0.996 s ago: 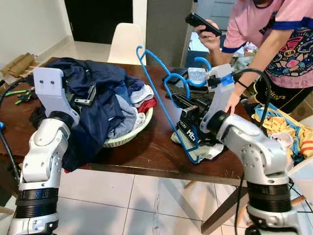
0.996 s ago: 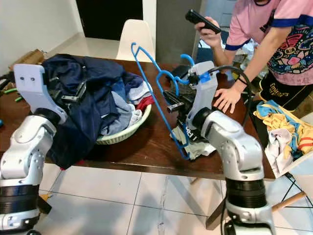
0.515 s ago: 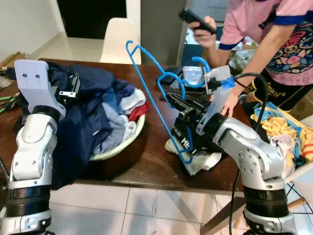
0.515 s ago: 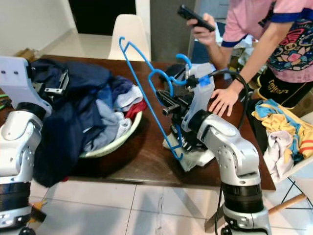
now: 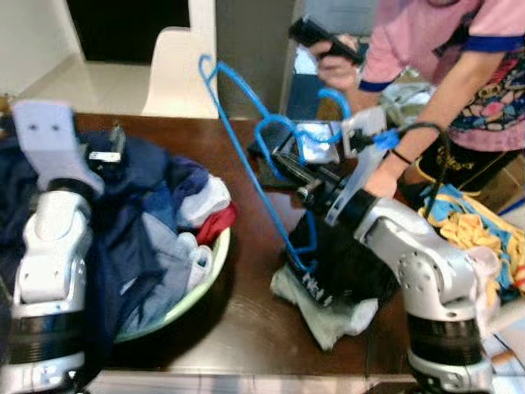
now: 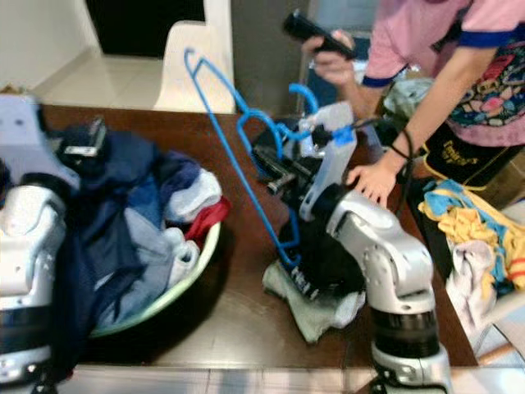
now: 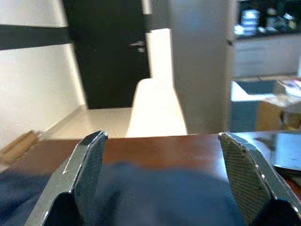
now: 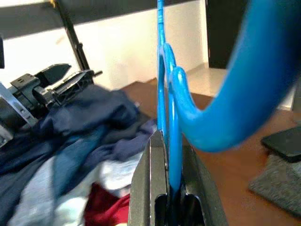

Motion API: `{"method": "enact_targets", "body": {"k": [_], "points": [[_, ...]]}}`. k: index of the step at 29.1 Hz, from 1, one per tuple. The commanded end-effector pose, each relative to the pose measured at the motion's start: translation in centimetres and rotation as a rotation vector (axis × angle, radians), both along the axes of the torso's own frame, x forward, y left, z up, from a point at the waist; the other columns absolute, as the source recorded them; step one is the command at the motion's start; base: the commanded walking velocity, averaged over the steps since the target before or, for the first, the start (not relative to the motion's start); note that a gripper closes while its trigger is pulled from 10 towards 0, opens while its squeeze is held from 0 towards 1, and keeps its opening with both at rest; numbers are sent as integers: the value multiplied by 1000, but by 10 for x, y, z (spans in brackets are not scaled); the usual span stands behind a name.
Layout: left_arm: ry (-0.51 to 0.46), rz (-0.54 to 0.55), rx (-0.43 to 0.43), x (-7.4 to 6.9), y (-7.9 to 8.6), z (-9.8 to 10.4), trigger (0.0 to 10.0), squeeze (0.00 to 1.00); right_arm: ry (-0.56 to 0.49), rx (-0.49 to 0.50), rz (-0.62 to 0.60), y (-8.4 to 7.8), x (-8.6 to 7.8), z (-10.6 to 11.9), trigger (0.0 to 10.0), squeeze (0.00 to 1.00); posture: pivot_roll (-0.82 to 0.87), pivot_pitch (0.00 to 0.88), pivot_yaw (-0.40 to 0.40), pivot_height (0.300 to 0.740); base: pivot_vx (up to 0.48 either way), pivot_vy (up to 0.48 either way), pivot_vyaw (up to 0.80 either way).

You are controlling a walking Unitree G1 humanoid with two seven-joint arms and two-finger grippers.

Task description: Hang hanger

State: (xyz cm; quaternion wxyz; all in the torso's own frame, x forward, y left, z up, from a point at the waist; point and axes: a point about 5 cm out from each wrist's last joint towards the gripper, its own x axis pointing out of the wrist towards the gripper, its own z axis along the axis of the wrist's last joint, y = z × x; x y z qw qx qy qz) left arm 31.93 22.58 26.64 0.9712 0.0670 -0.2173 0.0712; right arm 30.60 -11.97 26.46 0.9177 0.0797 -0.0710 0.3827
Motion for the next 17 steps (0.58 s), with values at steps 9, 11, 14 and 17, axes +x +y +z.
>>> {"method": "enact_targets", "body": {"k": [9, 11, 14, 17], "points": [[118, -52, -40, -7, -28, -25, 10000, 0, -19, -16, 2, -1, 0, 2, 10000, 0, 85, 104, -21, 740, 0, 0, 0], [165, -22, -94, -14, -33, -35, 10000, 0, -20, -25, -4, -4, 1, 2, 10000, 0, 86, 106, -19, 740, 0, 0, 0], [207, 21, -134, -21, -34, -44, 10000, 0, -20, -34, -10, -6, 1, 2, 10000, 0, 88, 106, -19, 740, 0, 0, 0], [240, 49, -159, -26, -32, -49, 10000, 0, -19, -43, -10, -6, 2, 1, 10000, 0, 94, 101, -22, 740, 0, 0, 0]]}}
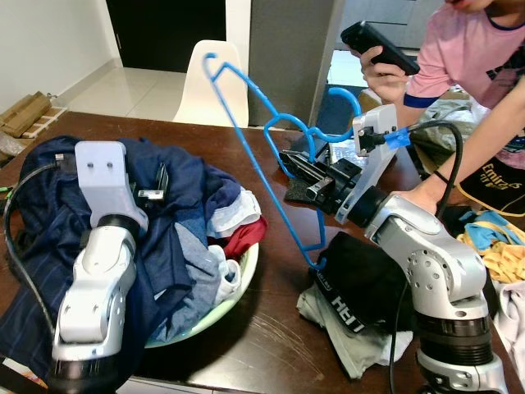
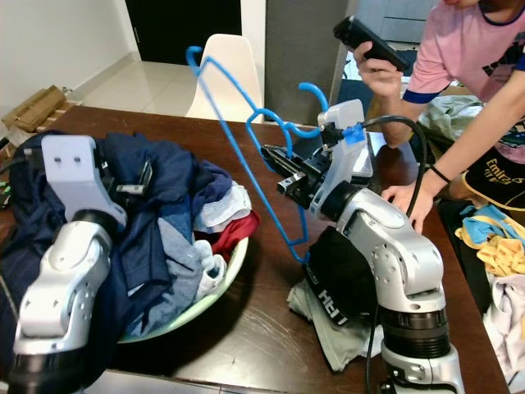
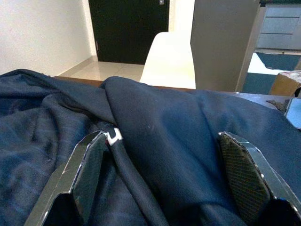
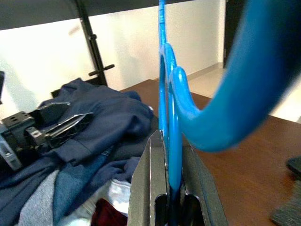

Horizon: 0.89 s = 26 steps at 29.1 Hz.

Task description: Hang hanger

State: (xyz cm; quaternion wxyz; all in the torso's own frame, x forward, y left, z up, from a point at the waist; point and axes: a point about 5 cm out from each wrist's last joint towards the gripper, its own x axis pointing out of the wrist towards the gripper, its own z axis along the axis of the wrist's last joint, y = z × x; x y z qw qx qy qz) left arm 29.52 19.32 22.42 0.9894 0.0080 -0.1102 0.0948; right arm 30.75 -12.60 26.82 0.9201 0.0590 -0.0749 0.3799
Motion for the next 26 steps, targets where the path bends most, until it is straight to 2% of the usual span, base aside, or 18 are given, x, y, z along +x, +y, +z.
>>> {"method": "enact_targets", "body": {"k": [1, 10, 11, 12, 14, 19, 25, 26], "points": [[50, 26, -36, -1, 4, -8, 10000, 0, 1, -12, 5, 1, 1, -3, 10000, 0, 94, 101, -22, 740, 0, 0, 0], [75, 4, -47, 8, 11, -11, 10000, 0, -9, -12, 17, 4, 0, -1, 10000, 0, 86, 90, -22, 740, 0, 0, 0], [94, 4, -47, 11, 13, -13, 7647, 0, -11, -13, 17, 4, 0, 0, 10000, 0, 84, 88, -22, 740, 0, 0, 0], [144, 10, -130, 13, 15, -21, 0, 0, -15, -16, 16, 4, -1, 0, 10000, 0, 83, 87, -22, 740, 0, 0, 0], [167, 15, -162, 13, 16, -25, 0, 0, -18, -19, 15, 4, -1, 1, 10000, 0, 78, 86, -21, 740, 0, 0, 0], [178, 15, -159, 13, 16, -26, 0, 0, -25, -22, 11, 4, 0, 3, 10000, 0, 78, 91, -25, 740, 0, 0, 0], [136, 31, -148, 14, 21, -16, 0, 0, -28, -22, 9, 3, 0, 3, 10000, 0, 78, 94, -26, 740, 0, 0, 0], [109, 44, -135, 15, 25, -9, 0, 0, -29, -21, 8, 3, 0, 4, 10000, 0, 78, 94, -26, 740, 0, 0, 0]]}}
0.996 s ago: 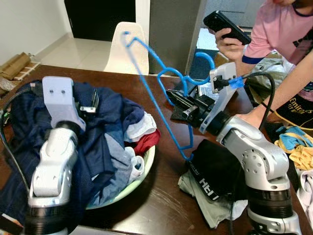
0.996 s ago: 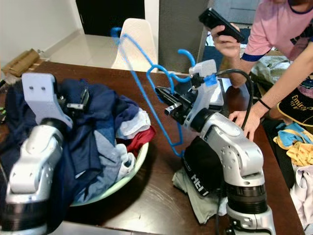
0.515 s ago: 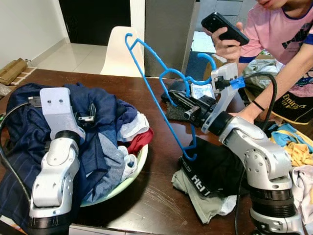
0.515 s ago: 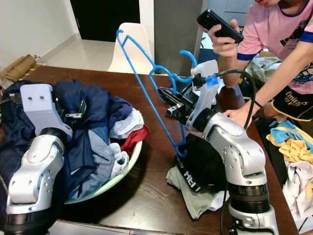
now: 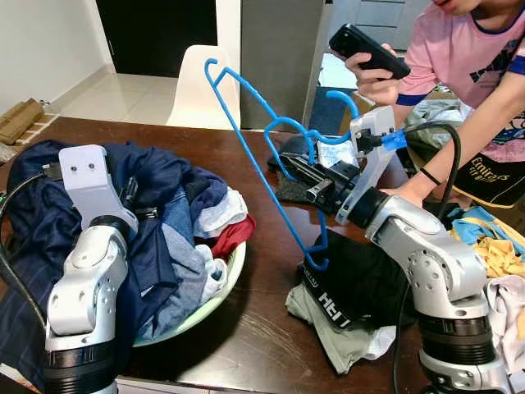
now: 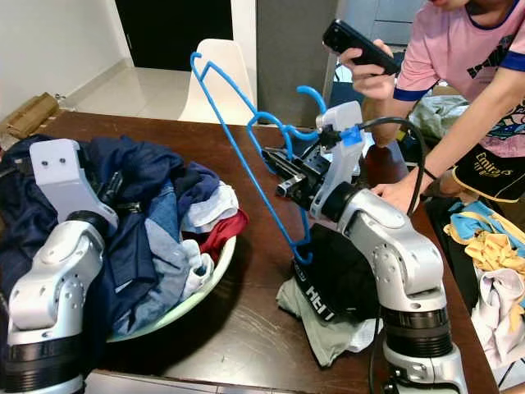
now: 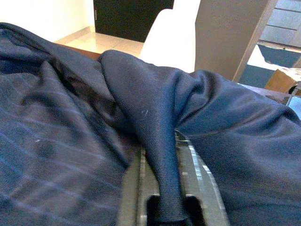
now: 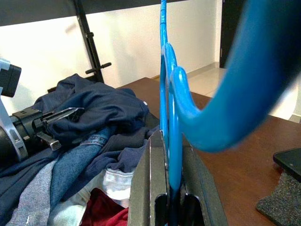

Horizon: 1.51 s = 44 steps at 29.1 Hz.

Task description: Hang hanger

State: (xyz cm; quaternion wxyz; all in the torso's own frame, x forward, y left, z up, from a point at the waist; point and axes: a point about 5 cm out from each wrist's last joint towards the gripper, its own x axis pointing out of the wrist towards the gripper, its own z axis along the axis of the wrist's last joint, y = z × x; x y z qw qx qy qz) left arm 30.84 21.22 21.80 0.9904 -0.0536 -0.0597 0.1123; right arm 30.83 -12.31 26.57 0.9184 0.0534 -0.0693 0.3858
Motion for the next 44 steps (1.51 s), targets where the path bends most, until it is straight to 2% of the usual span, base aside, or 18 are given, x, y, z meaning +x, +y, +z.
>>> {"method": "enact_targets", "body": {"k": [1, 8, 10, 16, 18, 19, 22, 23, 24, 25, 28, 29, 32, 33, 37, 39, 41, 44], "points": [[-15, 46, 26, 2, 13, 7, 0, 0, -34, -6, -6, 0, -1, 6, 10000, 0, 80, 96, -26, 740, 0, 0, 0], [-155, 176, 121, 3, 50, 55, 0, 0, -36, -5, -12, 1, 1, 6, 10000, 0, 81, 93, -22, 740, 0, 0, 0], [-250, 290, 205, -3, 78, 88, 0, 0, -37, -3, -17, 0, 1, 7, 10000, 0, 82, 92, -21, 740, 0, 0, 0], [-302, 351, 243, -9, 91, 107, 0, 0, -38, -2, -20, 0, 1, 7, 10000, 0, 83, 91, -20, 740, 0, 0, 0], [-376, 431, 301, -18, 105, 134, 0, 0, -38, -1, -23, -1, 1, 7, 10000, 0, 84, 92, -19, 740, 0, 0, 0], [-461, 511, 377, -31, 113, 163, 0, 0, -38, 0, -26, -1, 2, 6, 10000, 0, 87, 89, -18, 740, 0, 0, 0], [-461, 511, 377, -31, 113, 163, 0, 0, -38, 0, -26, -1, 2, 6, 10000, 0, 87, 89, -18, 740, 0, 0, 0], [-539, 581, 451, -43, 117, 188, 0, 0, -39, 3, -27, -1, 2, 6, 10000, 0, 90, 88, -20, 740, 0, 0, 0], [-539, 581, 451, -43, 117, 188, 0, 0, -39, 3, -27, -1, 2, 6, 10000, 0, 90, 88, -20, 740, 0, 0, 0], [-602, 601, 531, -49, 109, 205, 0, 0, -39, 6, -28, -1, 2, 6, 10000, 0, 93, 89, -20, 740, 0, 0, 0], [-622, 565, 590, -45, 93, 207, 0, 0, -41, 9, -29, -1, 2, 7, 10000, 0, 94, 90, -22, 740, 0, 0, 0], [-617, 485, 620, -35, 75, 200, 0, 0, -43, 14, -28, 0, 2, 7, 10000, 0, 91, 91, -22, 740, 0, 0, 0], [-588, 389, 602, -23, 56, 184, 0, 0, -45, 18, -27, 0, 2, 8, 10000, 0, 90, 92, -22, 740, 0, 0, 0], [-503, 252, 506, -4, 35, 151, 0, 0, -46, 19, -28, -1, 2, 8, 10000, 0, 87, 93, -20, 740, 0, 0, 0], [-444, 185, 422, 6, 23, 130, 0, 0, -46, 20, -30, -1, 2, 8, 10000, 0, 88, 93, -15, 740, 0, 0, 0], [-406, 73, 261, 15, 9, 114, 0, 0, -49, 27, -30, -2, 1, 9, 10000, 0, 86, 92, -9, 740, 0, 0, 0], [-395, 20, 191, 17, 3, 109, 0, 0, -50, 29, -29, -2, 1, 9, 10000, 0, 86, 92, -9, 740, 0, 0, 0], [-408, -109, 118, 17, -16, 101, 980, 0, -50, 31, -31, -2, 1, 8, 10000, 0, 82, 90, -8, 740, 0, 0, 0]]}}
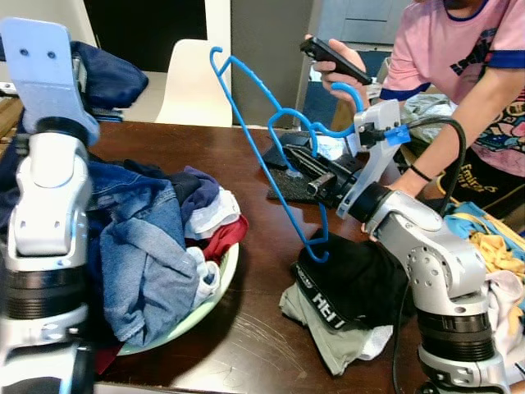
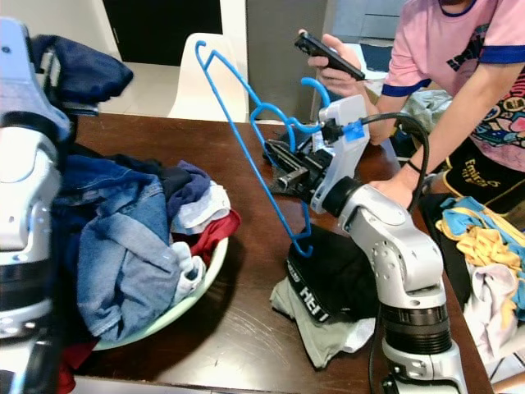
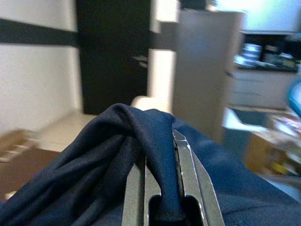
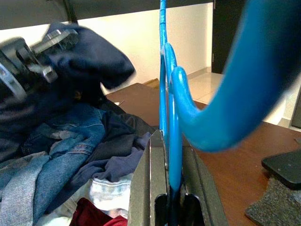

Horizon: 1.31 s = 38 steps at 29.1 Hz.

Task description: Hang hanger

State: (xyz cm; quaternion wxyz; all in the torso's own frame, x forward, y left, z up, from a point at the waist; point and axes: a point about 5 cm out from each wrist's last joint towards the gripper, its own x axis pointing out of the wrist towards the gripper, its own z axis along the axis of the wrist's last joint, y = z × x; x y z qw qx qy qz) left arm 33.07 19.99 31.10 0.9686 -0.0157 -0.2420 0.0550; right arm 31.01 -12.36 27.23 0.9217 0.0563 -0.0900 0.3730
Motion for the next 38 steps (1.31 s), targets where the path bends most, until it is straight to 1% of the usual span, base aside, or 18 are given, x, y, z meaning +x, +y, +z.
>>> {"method": "enact_targets", "body": {"k": [1, 4, 9, 10, 13, 16, 20, 22, 24, 25, 26, 27, 28, 30, 31, 33, 35, 38], "points": [[-43, -27, 0, -5, -4, 8, 980, 0, -16, 8, -3, -1, -1, 2, 10000, 0, 82, 90, -8, 740, 0, 0, 0], [-113, -336, -139, -11, -19, 18, 0, 0, -19, 12, 2, -2, -2, 2, 10000, 0, 84, 83, -8, 740, 0, 0, 0], [-188, -632, -176, -26, -31, 31, 0, 0, -23, 15, 7, -2, -2, 3, 10000, 0, 82, 81, -6, 740, 0, 0, 0], [-240, -784, -177, -40, -32, 38, 0, 0, -25, 17, 9, -2, -2, 3, 10000, 0, 81, 79, -5, 740, 0, 0, 0], [-352, -913, -139, -61, -14, 54, 0, 0, -24, 20, 11, -2, -2, 3, 10000, 0, 85, 78, -7, 740, 0, 0, 0], [-352, -913, -139, -61, -14, 54, 0, 0, -24, 20, 11, -2, -2, 3, 10000, 0, 85, 78, -7, 740, 0, 0, 0], [-381, -758, -149, -54, 21, 70, 0, 0, -22, 19, 12, -2, -2, 2, 10000, 0, 84, 73, -11, 740, 0, 0, 0], [-353, -401, -163, -37, 76, 86, 0, 0, -24, 20, 9, -2, -1, 3, 10000, 0, 84, 73, -16, 740, 0, 0, 0], [-353, -401, -163, -37, 76, 86, 0, 0, -24, 20, 9, -2, -1, 3, 10000, 0, 84, 73, -16, 740, 0, 0, 0], [-332, -162, -148, -34, 115, 96, 0, 0, -25, 21, 7, -3, 0, 4, 10000, 0, 85, 75, -19, 740, 0, 0, 0], [-332, -162, -148, -34, 115, 96, 0, 0, -25, 21, 7, -3, 0, 4, 10000, 0, 85, 75, -19, 740, 0, 0, 0], [-304, 65, -136, -40, 150, 105, 0, 0, -26, 22, 5, -3, 0, 4, 10000, 0, 87, 77, -16, 740, 0, 0, 0], [-304, 65, -136, -40, 150, 105, 0, 0, -26, 22, 5, -3, 0, 4, 10000, 0, 87, 77, -16, 740, 0, 0, 0], [-312, 422, -126, -72, 205, 123, 0, 0, -26, 24, 4, -4, -1, 4, 10000, 0, 89, 81, -11, 740, 0, 0, 0], [-312, 422, -126, -72, 205, 123, 0, 0, -26, 24, 4, -4, -1, 4, 10000, 0, 89, 81, -11, 740, 0, 0, 0], [-353, 648, -84, -107, 228, 139, 0, 0, -26, 27, 3, -4, -1, 4, 10000, 0, 89, 82, -12, 740, 0, 0, 0], [-396, 721, -56, -122, 231, 150, 0, 0, -26, 28, 3, -4, -1, 4, 10000, 0, 89, 82, -12, 740, 0, 0, 0], [-425, 757, -39, -129, 231, 156, 0, 0, -26, 29, 2, -4, -1, 4, 10000, 0, 89, 82, -12, 740, 0, 0, 0]]}}
